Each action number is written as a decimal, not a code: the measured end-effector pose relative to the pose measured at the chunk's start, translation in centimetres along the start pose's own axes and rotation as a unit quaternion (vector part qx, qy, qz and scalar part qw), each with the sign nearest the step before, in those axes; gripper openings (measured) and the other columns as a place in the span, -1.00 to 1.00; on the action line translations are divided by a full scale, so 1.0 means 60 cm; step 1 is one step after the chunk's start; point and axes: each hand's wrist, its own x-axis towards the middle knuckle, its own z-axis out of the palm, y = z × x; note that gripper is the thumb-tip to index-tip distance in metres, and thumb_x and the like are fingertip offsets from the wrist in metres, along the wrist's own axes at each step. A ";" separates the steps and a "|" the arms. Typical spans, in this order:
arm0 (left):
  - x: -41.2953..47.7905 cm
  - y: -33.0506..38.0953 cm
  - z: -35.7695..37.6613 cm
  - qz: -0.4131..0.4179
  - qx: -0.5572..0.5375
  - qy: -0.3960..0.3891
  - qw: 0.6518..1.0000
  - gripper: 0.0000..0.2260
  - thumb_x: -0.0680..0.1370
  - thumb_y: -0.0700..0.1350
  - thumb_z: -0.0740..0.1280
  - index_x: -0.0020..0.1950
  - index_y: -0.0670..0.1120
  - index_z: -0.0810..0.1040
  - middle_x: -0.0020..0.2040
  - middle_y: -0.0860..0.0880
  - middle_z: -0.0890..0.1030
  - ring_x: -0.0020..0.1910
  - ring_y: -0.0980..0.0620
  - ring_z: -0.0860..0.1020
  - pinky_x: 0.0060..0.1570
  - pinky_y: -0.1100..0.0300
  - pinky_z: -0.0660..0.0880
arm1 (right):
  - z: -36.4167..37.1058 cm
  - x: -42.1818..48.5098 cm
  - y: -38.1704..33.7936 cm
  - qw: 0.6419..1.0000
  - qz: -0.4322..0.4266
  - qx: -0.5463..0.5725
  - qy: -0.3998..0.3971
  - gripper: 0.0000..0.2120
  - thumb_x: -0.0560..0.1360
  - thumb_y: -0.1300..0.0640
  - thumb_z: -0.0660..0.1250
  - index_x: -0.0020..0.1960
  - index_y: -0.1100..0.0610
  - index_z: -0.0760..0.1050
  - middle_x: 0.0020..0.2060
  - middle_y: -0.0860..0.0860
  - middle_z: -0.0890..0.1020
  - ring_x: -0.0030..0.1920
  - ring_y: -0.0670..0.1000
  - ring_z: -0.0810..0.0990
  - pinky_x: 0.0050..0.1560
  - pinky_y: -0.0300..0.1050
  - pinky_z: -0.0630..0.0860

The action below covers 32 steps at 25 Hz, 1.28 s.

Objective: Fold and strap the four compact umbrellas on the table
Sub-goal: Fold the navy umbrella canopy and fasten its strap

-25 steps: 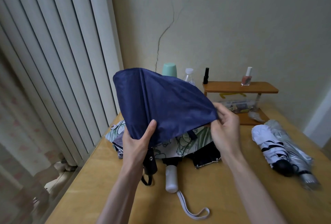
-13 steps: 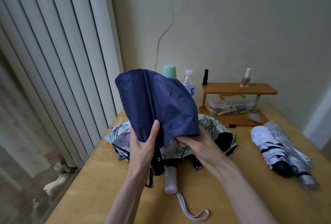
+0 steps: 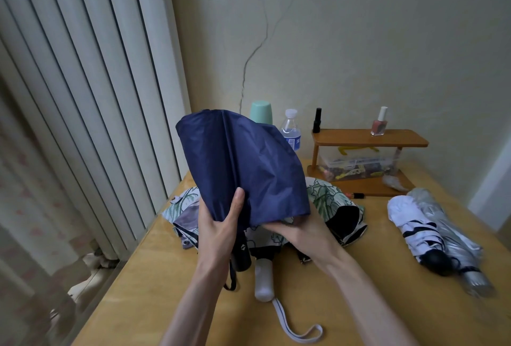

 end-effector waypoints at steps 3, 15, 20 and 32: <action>0.002 0.002 -0.006 -0.005 -0.002 0.013 1.000 -0.36 0.44 0.22 0.54 0.46 0.03 0.49 0.31 0.09 0.66 0.28 0.12 0.64 0.37 -0.03 0.56 | -0.058 -0.007 -0.007 0.974 0.011 -0.143 -0.176 -0.14 0.34 0.01 0.72 0.49 -0.26 0.34 0.42 -0.27 0.52 0.47 -0.18 0.47 0.46 -0.22 0.40; -0.020 0.014 0.014 0.076 0.084 -0.125 0.986 -0.40 0.49 0.06 0.54 0.50 0.14 0.44 0.37 0.24 0.60 0.37 0.29 0.54 0.30 0.32 0.51 | -0.014 0.016 -0.027 0.982 0.037 0.160 0.098 -0.57 0.36 0.11 0.63 0.19 0.02 0.62 0.04 -0.09 0.78 0.14 -0.03 0.74 0.10 -0.15 0.64; -0.018 0.003 0.014 0.079 0.074 -0.122 0.987 -0.32 0.49 0.09 0.54 0.57 0.09 0.38 0.44 0.18 0.55 0.41 0.25 0.52 0.38 0.20 0.51 | -0.009 0.016 -0.020 0.990 0.027 0.063 0.120 -0.83 0.57 0.11 0.51 0.03 0.22 0.68 -0.06 0.15 0.76 0.02 0.10 0.76 0.17 0.22 0.65; -0.013 -0.002 0.012 0.045 0.038 -0.008 0.998 -0.47 0.41 -0.11 0.67 0.27 0.18 0.54 0.19 0.20 0.67 0.15 0.25 0.65 0.10 0.30 0.62 | -0.024 0.012 -0.028 0.986 -0.039 -0.025 0.162 -0.88 0.52 0.10 0.56 0.00 0.14 0.70 -0.15 -0.03 0.77 -0.08 -0.05 0.75 -0.09 -0.16 0.65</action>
